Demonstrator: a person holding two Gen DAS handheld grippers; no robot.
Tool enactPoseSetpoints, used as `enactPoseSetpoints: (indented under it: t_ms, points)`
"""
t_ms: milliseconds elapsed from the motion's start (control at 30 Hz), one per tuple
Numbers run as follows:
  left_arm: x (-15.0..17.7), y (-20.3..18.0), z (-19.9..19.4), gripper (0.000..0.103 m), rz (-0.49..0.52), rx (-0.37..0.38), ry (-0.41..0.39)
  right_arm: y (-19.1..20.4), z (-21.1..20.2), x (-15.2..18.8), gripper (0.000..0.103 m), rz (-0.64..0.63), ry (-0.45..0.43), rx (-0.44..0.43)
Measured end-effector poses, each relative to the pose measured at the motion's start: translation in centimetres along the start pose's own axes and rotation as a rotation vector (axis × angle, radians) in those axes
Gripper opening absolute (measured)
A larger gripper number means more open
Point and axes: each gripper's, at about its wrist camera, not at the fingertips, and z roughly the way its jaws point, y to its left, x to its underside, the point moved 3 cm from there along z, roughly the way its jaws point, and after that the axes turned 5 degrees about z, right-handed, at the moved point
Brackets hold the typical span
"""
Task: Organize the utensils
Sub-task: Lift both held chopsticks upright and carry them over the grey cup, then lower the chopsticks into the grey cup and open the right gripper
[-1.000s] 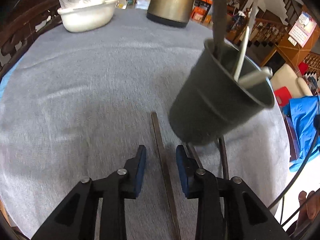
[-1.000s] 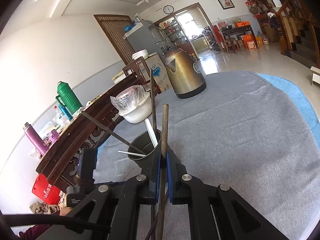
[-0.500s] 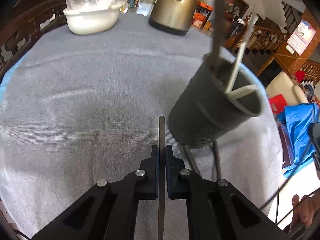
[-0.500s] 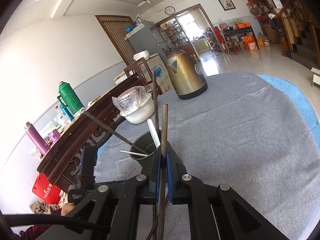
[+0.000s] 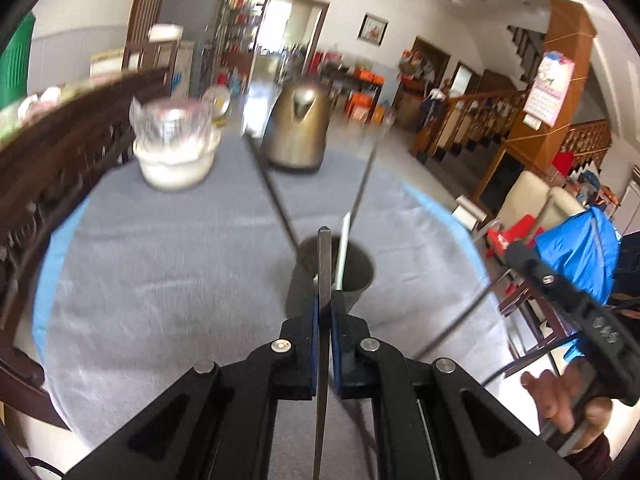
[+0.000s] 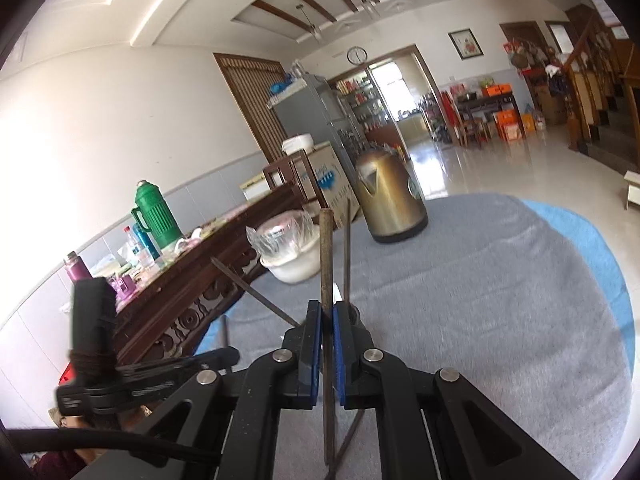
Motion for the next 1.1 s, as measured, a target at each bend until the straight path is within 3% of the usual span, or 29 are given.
enactPoseSetpoints:
  t_ms: [300, 533, 767, 933, 1000, 1100]
  points:
    - [-3.3, -2.3, -5.0, 0.006, 0.066, 0.008, -0.133, 2.8, -2.0, -2.7, 0.006, -0.068, -0.093, -0.024]
    - [-5.0, -3.4, -6.3, 0.006, 0.104, -0.005, -0.173, 4.2, -2.9, -4.3, 0.006, -0.087, -0.139, -0.036]
    - [-2.3, -0.3, -3.6, 0.006, 0.017, -0.037, -0.085, 3.3, -2.7, -3.6, 0.006, -0.074, -0.127, -0.016]
    - [-0.5, 0.5, -2.2, 0.006, 0.030, -0.052, -0.043, 2.6, -2.3, -4.5, 0.006, -0.057, -0.137, -0.011]
    - [0.0, 0.5, -1.5, 0.020, 0.035, -0.049, -0.012, 2.7, -2.1, -5.2, 0.006, -0.065, -0.153, -0.007]
    - [1.0, 0.8, 0.2, 0.027, 0.018, -0.040, 0.038, 3.0, -1.6, -6.6, 0.006, -0.061, -0.196, -0.009]
